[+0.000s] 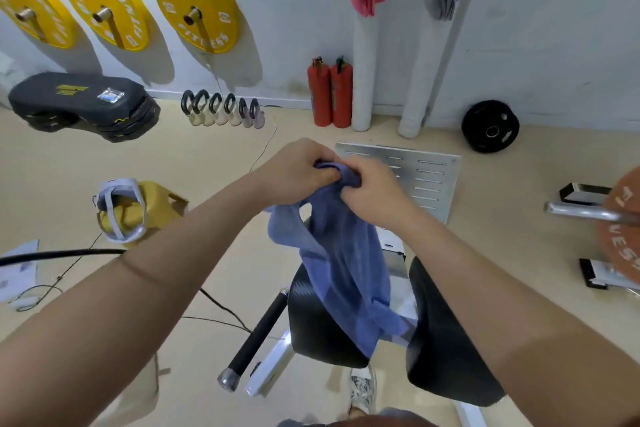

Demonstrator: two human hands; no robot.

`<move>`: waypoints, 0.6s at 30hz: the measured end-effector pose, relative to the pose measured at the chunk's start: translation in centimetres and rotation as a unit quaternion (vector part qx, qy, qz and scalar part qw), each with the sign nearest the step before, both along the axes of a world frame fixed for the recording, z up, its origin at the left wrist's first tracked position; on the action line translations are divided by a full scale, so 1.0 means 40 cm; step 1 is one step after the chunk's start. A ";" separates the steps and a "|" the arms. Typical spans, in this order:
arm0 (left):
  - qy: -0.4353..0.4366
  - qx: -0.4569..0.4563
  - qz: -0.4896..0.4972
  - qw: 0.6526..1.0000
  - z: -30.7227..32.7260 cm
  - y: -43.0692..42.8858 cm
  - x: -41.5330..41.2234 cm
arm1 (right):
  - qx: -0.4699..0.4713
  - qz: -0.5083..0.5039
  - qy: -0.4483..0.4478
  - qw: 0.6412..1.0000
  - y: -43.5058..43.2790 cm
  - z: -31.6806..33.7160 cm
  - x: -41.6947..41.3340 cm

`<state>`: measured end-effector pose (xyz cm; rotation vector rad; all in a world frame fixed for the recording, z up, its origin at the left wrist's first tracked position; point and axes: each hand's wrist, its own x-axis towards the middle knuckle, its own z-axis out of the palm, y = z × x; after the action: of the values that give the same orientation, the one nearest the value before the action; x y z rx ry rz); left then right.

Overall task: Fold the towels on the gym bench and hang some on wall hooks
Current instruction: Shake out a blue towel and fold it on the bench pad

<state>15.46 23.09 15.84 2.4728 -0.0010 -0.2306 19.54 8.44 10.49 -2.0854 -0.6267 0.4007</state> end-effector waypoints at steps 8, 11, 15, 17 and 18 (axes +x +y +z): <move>-0.172 0.138 -0.110 0.969 0.099 0.054 0.158 | -0.227 -0.178 -0.278 0.916 -0.063 0.097 0.165; -0.231 0.190 -0.129 0.945 0.067 0.073 0.173 | -0.241 -0.230 -0.289 0.897 -0.132 0.078 0.174; -0.187 0.255 -0.100 0.943 -0.121 0.084 0.109 | -0.335 -0.201 -0.257 0.884 -0.209 -0.095 0.090; -0.115 0.266 -0.079 0.954 -0.253 0.092 0.063 | -0.372 -0.181 -0.212 0.885 -0.258 -0.199 0.021; -0.074 0.264 -0.055 0.960 -0.315 0.099 0.035 | -0.394 -0.168 -0.188 0.884 -0.282 -0.244 -0.014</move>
<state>16.85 27.06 3.24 3.0221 -0.1614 -0.0985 18.99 -2.85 0.72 -3.0400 -0.3124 0.0286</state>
